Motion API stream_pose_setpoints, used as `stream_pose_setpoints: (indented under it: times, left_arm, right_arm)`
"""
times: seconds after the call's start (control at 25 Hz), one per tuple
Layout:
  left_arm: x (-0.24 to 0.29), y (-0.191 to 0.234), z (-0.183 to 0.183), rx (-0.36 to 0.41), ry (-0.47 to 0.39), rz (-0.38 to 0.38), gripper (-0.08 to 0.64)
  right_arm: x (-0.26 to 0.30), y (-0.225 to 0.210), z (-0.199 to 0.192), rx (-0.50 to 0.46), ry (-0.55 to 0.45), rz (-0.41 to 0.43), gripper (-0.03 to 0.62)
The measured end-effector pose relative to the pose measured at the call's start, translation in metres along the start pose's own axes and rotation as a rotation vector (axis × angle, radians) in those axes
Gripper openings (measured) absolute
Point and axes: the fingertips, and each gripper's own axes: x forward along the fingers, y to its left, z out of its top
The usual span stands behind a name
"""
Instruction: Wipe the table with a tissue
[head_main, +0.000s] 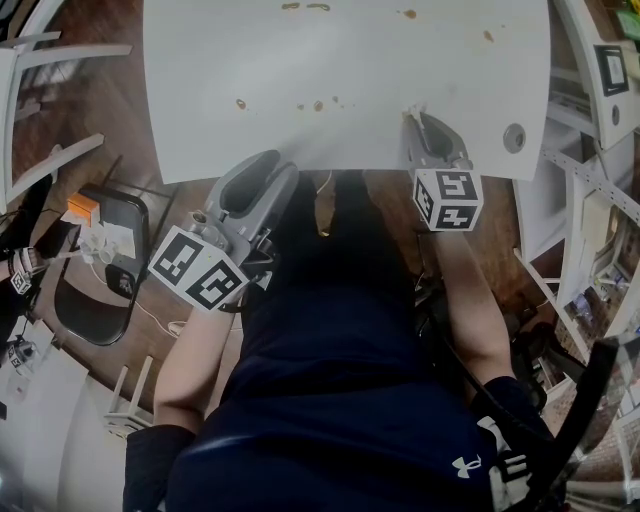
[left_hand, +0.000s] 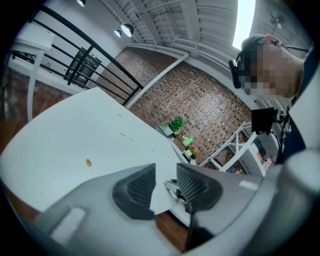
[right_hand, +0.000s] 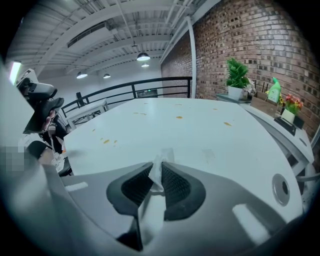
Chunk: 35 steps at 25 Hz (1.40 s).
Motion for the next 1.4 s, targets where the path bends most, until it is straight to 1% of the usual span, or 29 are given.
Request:
stream_pose_setpoints:
  times: [0.32, 0.52, 0.64, 0.84, 1.4]
  left_arm:
    - [0.002, -0.003, -0.003, -0.002, 0.002, -0.002, 0.13]
    - [0.004, -0.007, -0.006, -0.004, -0.003, -0.001, 0.13]
    - [0.003, -0.008, -0.007, -0.01, -0.011, 0.002, 0.13]
    - [-0.002, -0.004, -0.009, -0.022, -0.024, 0.013, 0.13]
    - [-0.033, 0.023, 0.004, -0.052, -0.081, 0.056, 0.129]
  right_arm:
    - [-0.003, 0.014, -0.005, -0.04, 0.015, 0.036, 0.054]
    - [-0.008, 0.008, -0.01, -0.068, 0.028, 0.041, 0.052]
    - [-0.008, 0.004, -0.009, -0.06, 0.031, 0.04, 0.052]
    - [-0.003, 0.004, -0.003, -0.014, 0.021, 0.032, 0.052]
    - [0.021, 0.048, 0.03, -0.087, 0.001, 0.096, 0.052]
